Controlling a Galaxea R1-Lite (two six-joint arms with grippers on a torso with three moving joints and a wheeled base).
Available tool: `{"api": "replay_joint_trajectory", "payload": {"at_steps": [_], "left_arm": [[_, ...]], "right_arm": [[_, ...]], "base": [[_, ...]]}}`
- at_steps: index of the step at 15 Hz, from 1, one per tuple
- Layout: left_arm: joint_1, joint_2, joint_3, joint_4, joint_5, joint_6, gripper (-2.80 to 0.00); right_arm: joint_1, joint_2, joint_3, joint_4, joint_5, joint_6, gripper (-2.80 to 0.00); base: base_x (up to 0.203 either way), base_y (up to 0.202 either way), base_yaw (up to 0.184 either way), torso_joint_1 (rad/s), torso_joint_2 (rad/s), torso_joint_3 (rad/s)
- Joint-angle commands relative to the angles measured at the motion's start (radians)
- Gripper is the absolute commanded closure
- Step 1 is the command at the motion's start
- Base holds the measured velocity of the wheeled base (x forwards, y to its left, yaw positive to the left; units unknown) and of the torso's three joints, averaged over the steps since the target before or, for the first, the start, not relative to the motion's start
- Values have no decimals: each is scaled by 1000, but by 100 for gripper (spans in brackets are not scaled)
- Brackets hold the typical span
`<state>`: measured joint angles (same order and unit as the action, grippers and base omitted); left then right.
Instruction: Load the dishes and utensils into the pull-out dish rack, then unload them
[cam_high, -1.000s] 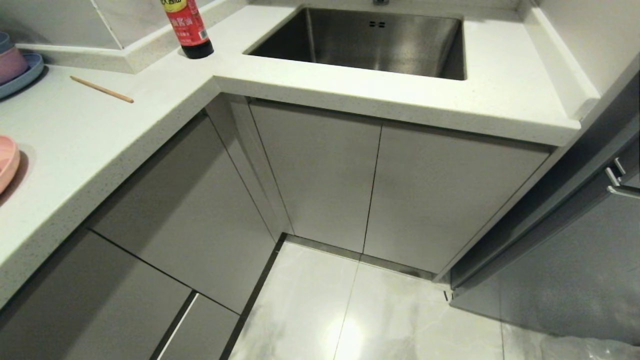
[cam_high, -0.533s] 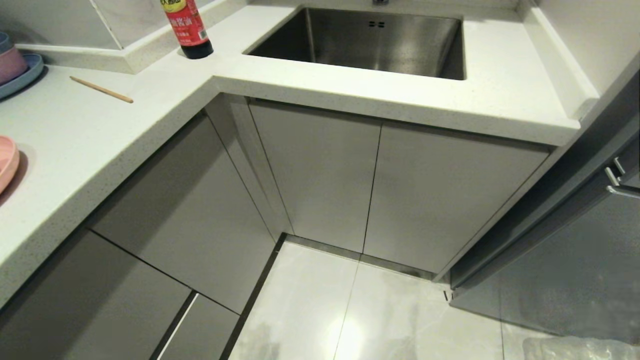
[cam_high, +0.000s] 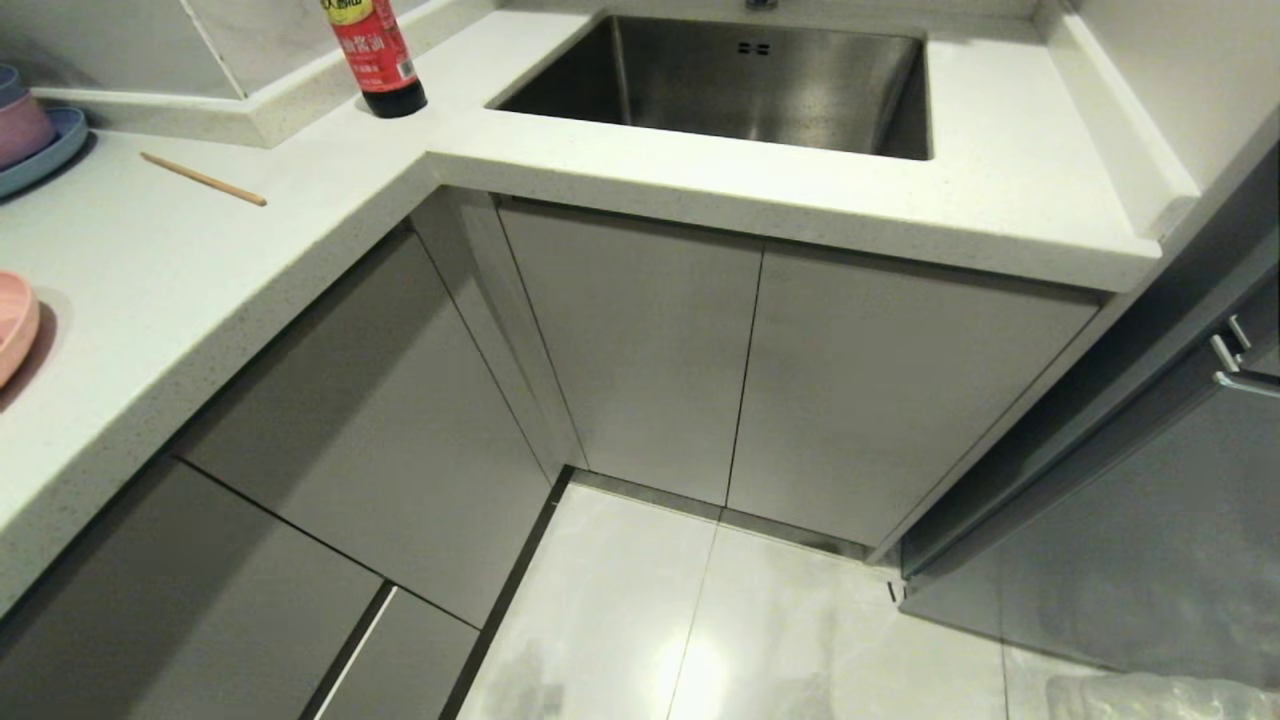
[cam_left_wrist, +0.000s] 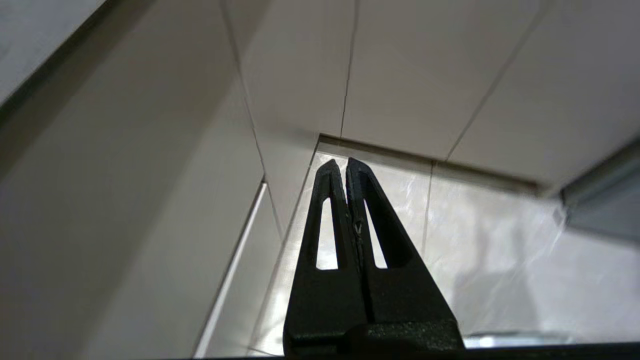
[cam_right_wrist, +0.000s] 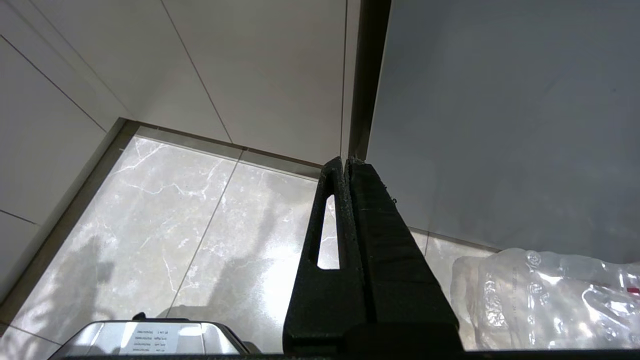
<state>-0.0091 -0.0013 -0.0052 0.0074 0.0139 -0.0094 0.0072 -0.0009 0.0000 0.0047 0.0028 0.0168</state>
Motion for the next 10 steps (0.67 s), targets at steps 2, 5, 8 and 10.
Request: {"api": "replay_joint_trajectory", "payload": {"at_steps": [2, 5, 8, 10], "left_arm": [[0, 2, 7, -7, 8, -20, 0], [0, 1, 7, -8, 8, -20, 0], [0, 1, 7, -9, 8, -20, 0], [0, 3, 7, -6, 6, -11, 0]], "right_arm": [[0, 0, -1, 0, 0, 0, 0], [0, 1, 0, 0, 0, 0, 0], [0, 1, 0, 0, 0, 0, 0], [0, 1, 0, 0, 0, 0, 0]], "base": [[0, 0, 0, 0, 0, 0], [0, 0, 0, 0, 0, 0], [0, 0, 0, 0, 0, 0], [0, 0, 0, 3, 2, 110]]}}
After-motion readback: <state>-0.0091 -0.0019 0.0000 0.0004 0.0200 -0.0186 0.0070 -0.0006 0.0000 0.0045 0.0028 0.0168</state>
